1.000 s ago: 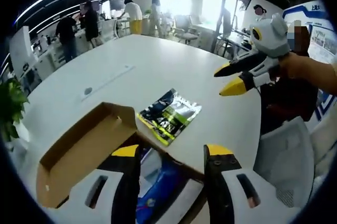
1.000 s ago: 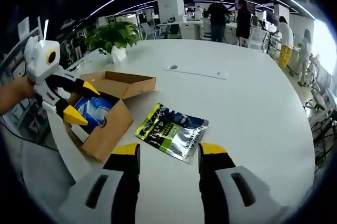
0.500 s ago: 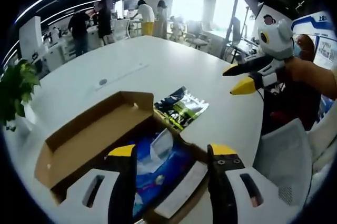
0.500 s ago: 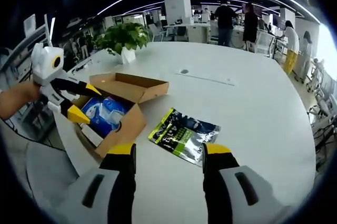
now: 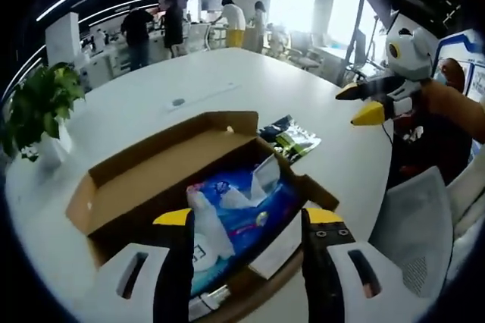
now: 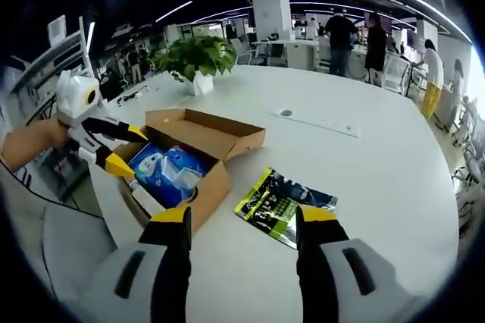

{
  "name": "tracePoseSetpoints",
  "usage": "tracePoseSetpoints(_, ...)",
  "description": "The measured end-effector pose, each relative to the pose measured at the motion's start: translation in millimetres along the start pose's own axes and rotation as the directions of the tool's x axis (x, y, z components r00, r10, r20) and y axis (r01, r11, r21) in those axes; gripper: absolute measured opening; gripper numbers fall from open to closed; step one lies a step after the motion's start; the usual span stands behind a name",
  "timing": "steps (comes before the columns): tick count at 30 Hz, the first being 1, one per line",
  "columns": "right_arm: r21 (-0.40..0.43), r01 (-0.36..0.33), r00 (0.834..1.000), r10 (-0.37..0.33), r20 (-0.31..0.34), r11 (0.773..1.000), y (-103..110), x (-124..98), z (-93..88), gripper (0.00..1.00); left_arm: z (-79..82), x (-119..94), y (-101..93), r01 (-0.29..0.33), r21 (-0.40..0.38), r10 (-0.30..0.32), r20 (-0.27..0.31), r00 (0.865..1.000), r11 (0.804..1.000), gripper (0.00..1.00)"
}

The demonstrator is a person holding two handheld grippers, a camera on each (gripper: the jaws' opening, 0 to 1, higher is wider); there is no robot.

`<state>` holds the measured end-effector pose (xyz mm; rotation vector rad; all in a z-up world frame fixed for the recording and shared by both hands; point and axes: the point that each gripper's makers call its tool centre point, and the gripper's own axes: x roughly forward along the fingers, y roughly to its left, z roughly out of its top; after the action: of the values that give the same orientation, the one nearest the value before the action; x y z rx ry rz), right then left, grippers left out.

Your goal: Operate the shoe box by opening the lid, removing the specified soft item, and placing it in the target area until the item is outside and the box remains undamaged.

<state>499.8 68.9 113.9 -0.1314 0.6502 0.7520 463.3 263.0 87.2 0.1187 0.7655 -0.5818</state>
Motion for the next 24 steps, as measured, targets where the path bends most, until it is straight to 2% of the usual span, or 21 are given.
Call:
tracePoseSetpoints(13,-0.077,-0.081,0.997,0.08,-0.019,0.994,29.6,18.0,6.9,0.51,-11.2,0.2,9.0,-0.041,-0.054,0.041,0.007,0.999,0.998,0.49)
tracePoseSetpoints(24,-0.13,-0.156,0.988,0.152,-0.039,0.979,57.4,34.7,6.4,0.45,-20.6,11.2,20.1,-0.049,-0.102,0.05,0.009,0.999,0.994,0.33)
